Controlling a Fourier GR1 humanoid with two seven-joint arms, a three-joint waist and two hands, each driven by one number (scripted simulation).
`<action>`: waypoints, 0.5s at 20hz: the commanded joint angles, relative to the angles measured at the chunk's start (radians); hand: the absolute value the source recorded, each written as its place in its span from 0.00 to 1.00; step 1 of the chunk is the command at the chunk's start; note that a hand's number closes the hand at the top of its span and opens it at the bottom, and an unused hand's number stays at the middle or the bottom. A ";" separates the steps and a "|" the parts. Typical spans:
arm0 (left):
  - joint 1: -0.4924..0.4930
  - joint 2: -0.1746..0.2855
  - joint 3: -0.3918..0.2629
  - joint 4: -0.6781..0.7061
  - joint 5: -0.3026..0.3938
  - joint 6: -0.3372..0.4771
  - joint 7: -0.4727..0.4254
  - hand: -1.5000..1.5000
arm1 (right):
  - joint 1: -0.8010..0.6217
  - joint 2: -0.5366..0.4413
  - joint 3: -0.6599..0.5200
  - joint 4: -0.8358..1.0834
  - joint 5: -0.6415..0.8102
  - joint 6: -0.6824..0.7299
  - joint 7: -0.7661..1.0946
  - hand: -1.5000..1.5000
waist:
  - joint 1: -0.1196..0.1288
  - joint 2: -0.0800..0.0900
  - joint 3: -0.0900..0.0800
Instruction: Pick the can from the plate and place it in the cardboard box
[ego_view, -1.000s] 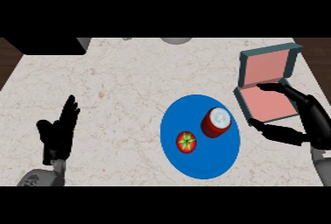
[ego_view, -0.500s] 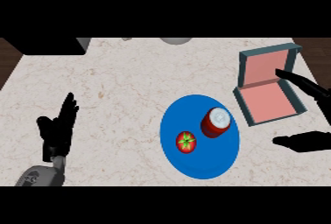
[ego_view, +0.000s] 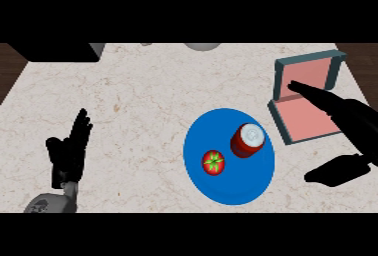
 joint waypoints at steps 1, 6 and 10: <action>0.004 0.015 0.028 -0.030 -0.004 -0.013 0.022 0.50 | -0.025 0.044 0.061 -0.068 0.038 0.076 0.154 0.00 | -0.001 0.000 0.000; 0.013 -0.021 0.027 0.032 -0.022 -0.029 -0.024 0.50 | -0.073 0.145 0.160 0.012 0.130 0.113 0.264 0.00 | 0.002 0.002 0.000; -0.059 -0.011 0.087 0.077 -0.022 -0.061 -0.009 0.50 | -0.048 0.187 0.115 -0.032 0.121 0.187 0.329 0.00 | -0.006 0.001 0.001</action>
